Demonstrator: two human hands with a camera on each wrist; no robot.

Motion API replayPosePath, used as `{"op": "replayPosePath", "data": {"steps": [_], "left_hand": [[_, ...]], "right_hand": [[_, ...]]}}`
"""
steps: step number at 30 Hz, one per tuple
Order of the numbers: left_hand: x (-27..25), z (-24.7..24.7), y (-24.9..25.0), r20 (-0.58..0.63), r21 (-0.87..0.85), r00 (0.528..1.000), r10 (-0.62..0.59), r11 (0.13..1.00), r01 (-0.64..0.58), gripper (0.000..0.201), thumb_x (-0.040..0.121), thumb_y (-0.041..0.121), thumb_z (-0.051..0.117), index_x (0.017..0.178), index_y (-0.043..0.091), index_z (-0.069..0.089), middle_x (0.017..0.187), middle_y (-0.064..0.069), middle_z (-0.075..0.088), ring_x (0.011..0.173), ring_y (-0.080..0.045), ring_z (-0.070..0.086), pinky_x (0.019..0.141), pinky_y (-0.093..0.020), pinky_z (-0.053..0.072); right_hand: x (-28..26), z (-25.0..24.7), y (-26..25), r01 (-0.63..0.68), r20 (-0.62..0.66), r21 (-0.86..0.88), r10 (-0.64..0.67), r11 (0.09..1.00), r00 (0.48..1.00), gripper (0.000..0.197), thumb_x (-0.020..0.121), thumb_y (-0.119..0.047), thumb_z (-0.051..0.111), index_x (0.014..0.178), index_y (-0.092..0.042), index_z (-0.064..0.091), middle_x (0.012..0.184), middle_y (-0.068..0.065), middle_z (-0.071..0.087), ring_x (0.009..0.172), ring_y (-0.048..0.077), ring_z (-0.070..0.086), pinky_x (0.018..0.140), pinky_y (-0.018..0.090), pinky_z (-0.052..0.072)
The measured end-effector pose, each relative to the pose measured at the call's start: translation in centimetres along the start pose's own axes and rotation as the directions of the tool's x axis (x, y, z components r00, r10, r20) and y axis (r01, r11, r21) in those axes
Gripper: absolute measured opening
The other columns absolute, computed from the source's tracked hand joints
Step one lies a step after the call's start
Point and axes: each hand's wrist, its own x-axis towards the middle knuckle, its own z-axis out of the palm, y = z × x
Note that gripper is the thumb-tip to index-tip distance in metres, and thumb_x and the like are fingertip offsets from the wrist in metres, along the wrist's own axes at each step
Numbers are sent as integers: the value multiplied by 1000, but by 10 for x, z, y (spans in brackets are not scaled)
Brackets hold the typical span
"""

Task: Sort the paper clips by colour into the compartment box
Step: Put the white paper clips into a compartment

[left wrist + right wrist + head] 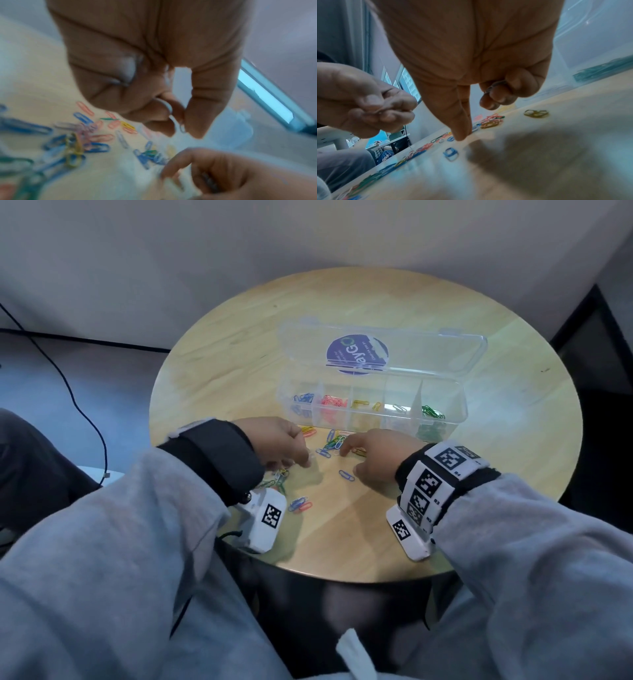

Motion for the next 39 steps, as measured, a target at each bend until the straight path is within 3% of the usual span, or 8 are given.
{"op": "replayPosePath", "data": {"steps": [6,11,15,19,24,29,34,39], "left_hand": [[0,-4,0,-23,-469,997,73,880,-75,32,86,-12,43,66,12,42,50,-2,48,42,-8,39,38,-12,29],[0,-1,-2,29,-451,1000,9,893,4,33,86,-6,32,82,15,57,59,-2,40,46,-10,41,40,-13,32],[0,3,-4,96,-447,995,-32,892,72,21,86,4,40,75,11,56,62,-1,46,41,-6,48,40,-11,33],[5,9,-1,1,-11,993,-116,993,116,15,76,19,63,66,14,52,58,0,41,45,-12,35,43,-17,25],[9,24,-2,-122,592,991,-63,796,123,21,73,29,73,87,13,69,77,-1,61,71,-19,54,62,-22,38],[18,38,-2,-151,689,982,-109,701,184,24,61,26,73,81,13,74,77,-2,72,66,-20,59,64,-25,45],[19,44,2,-142,748,984,-110,639,180,6,55,18,67,60,16,70,62,-1,64,59,-22,57,59,-26,43],[20,47,0,-140,767,987,-81,622,160,12,58,19,67,68,15,71,64,-1,61,60,-23,55,58,-25,42]], "right_hand": [[-1,1,2,-8,-7,-2,8,1000,1000,12,83,-12,53,87,-23,58,96,-2,60,82,19,53,59,23,41],[0,4,3,-29,-31,5,29,1000,999,16,81,-10,57,85,-25,52,78,-8,49,80,19,52,55,23,38],[1,3,3,-25,33,-10,25,1000,999,17,80,-9,59,81,-24,52,90,-4,54,88,21,57,66,26,46],[1,4,0,-27,79,-107,35,994,996,13,82,-8,57,92,-15,61,97,4,63,80,20,54,55,21,40],[2,3,1,-51,143,-137,71,989,987,10,76,-9,55,77,-13,64,78,5,64,58,16,49,47,18,37],[-3,-7,12,-59,125,73,50,996,991,20,76,-7,61,62,-18,52,72,2,59,66,18,53,60,24,44],[-7,-12,19,-41,107,121,28,992,994,23,80,-10,60,62,-18,49,71,-1,54,67,15,50,58,23,41],[-8,-15,23,-26,96,263,0,964,995,20,82,-12,62,67,-19,51,65,-5,53,56,11,46,51,21,37]]}}
